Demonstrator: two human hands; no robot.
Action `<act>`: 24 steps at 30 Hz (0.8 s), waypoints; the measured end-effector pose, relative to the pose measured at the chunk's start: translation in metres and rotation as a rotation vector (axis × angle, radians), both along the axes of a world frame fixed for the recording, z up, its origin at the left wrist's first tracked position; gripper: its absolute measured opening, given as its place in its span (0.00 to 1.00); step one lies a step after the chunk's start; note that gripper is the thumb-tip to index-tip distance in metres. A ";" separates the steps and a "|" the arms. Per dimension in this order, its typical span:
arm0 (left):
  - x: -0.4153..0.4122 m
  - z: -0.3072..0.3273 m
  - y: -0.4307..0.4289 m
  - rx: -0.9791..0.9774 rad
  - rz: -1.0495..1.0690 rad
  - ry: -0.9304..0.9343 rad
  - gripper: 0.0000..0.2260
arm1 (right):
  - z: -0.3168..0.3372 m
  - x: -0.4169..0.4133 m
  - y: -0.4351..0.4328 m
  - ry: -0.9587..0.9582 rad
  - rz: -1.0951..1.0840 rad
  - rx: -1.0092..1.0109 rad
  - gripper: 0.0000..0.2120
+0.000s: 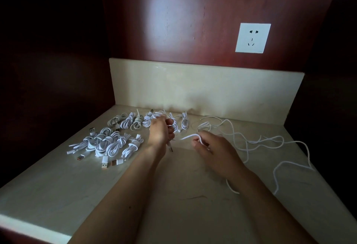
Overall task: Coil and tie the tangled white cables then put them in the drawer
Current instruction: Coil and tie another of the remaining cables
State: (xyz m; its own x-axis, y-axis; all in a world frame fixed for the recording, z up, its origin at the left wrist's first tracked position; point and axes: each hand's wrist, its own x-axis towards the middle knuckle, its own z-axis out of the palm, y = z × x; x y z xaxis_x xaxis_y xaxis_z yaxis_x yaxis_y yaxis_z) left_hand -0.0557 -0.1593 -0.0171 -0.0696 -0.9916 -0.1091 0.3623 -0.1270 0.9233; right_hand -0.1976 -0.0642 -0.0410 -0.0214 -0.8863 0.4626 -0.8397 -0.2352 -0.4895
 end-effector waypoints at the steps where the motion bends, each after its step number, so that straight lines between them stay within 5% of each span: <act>1: -0.002 0.000 0.001 0.014 -0.027 -0.025 0.15 | 0.001 0.002 0.001 -0.050 0.005 0.004 0.14; 4: -0.004 0.000 0.004 0.029 -0.080 -0.009 0.13 | 0.001 0.003 0.002 -0.105 -0.039 -0.005 0.04; 6: -0.004 0.000 0.005 0.033 -0.095 -0.020 0.13 | 0.002 0.001 0.002 -0.063 -0.097 -0.047 0.11; 12: -0.010 -0.001 0.010 0.058 -0.107 0.030 0.12 | 0.006 0.003 -0.003 0.319 -0.114 -0.348 0.10; 19: -0.006 -0.001 0.003 0.211 -0.211 0.453 0.14 | -0.007 0.015 -0.006 0.488 -0.117 -0.134 0.11; 24: -0.004 0.002 0.005 -0.009 -0.007 0.216 0.15 | -0.001 0.023 -0.004 0.355 -0.009 -0.086 0.18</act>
State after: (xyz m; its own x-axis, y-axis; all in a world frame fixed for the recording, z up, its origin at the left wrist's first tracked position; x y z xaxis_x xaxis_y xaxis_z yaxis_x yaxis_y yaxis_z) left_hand -0.0593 -0.1542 -0.0153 -0.0969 -0.9919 -0.0818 0.5512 -0.1219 0.8254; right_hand -0.1748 -0.0678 -0.0423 0.1463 -0.8446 0.5151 -0.9560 -0.2544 -0.1457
